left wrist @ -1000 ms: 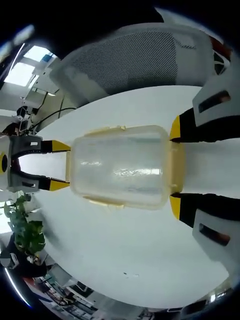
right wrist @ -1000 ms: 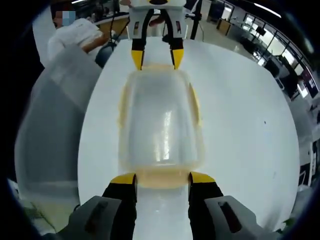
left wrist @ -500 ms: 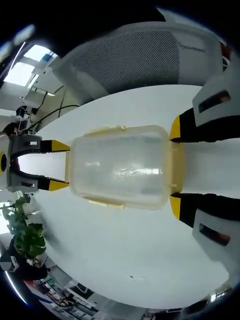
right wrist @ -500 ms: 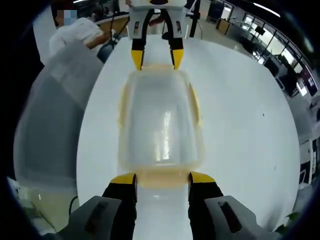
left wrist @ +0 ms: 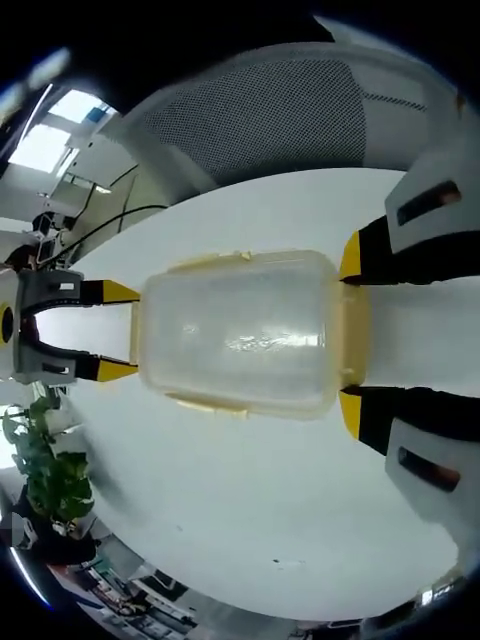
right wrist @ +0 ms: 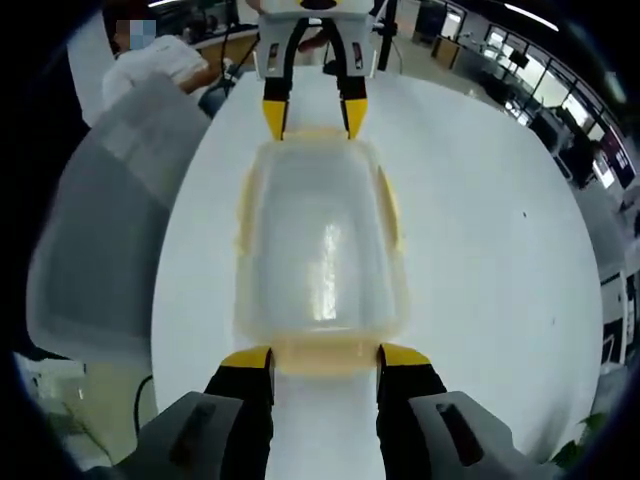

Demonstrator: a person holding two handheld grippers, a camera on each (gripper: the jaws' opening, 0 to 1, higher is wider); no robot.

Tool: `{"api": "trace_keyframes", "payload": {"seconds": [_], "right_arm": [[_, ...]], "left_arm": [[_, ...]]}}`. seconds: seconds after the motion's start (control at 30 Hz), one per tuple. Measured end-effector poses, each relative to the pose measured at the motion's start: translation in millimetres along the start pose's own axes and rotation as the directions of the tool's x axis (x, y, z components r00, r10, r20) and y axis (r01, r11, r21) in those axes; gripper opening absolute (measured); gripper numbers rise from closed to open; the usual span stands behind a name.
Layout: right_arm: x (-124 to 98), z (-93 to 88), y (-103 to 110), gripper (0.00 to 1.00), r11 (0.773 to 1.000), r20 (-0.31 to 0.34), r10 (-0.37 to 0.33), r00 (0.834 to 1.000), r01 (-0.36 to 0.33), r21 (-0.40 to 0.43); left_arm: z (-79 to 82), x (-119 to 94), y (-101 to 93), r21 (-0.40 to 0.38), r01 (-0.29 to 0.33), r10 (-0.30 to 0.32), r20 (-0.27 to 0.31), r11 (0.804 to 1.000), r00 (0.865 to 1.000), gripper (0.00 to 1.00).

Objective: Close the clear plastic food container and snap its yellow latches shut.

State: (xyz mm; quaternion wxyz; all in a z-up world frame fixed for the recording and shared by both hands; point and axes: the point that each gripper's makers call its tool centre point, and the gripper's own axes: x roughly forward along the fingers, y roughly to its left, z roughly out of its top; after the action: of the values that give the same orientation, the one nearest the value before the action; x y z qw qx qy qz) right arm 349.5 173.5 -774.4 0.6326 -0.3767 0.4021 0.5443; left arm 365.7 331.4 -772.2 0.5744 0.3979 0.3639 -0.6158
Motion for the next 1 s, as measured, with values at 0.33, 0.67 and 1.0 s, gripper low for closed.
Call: {"api": "trace_keyframes", "payload": {"seconds": [0.33,0.67,1.0], "right_arm": [[0,-9.3,7,0.39,1.000,0.003,0.008,1.000,-0.008,-0.001],[3,-11.3,9,0.39,1.000,0.005,0.011,1.000,-0.011,-0.004],[3,-11.6,9,0.39,1.000,0.011,0.012,1.000,-0.012,-0.004]], "left_arm": [[4.7,7,-7.0,-0.009,0.012,-0.012,-0.007,1.000,1.000,0.39],[5.1,9,-10.2,-0.014,0.013,-0.013,-0.018,1.000,1.000,0.39],[4.9,10,-9.8,-0.011,0.012,-0.012,-0.019,1.000,1.000,0.39]]}}
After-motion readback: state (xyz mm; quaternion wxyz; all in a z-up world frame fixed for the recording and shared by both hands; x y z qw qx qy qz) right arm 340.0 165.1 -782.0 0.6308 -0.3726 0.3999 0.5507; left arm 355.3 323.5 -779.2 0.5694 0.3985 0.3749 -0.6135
